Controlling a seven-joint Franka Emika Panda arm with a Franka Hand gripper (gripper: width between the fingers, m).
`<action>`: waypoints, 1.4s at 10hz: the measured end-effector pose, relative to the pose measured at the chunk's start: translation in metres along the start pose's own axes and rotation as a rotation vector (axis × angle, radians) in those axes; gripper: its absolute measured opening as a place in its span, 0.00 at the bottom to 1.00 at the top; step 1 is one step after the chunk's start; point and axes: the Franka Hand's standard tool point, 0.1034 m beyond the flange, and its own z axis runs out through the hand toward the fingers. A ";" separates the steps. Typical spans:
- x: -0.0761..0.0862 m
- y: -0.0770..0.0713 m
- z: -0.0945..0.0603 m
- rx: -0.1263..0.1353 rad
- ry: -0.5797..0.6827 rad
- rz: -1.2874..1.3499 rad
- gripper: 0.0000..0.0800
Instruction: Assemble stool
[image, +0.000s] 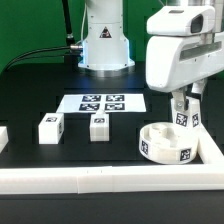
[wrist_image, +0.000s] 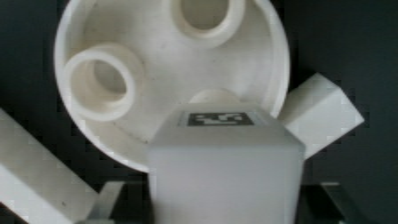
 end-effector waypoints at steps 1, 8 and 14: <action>0.000 0.001 0.001 0.014 0.006 0.144 0.42; 0.000 0.002 0.001 0.047 0.010 0.680 0.42; 0.003 -0.006 0.001 0.109 0.018 1.467 0.42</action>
Offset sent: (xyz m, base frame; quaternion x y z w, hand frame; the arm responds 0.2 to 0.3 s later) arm 0.0000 0.0000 0.0000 0.0000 0.0000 0.1938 0.9810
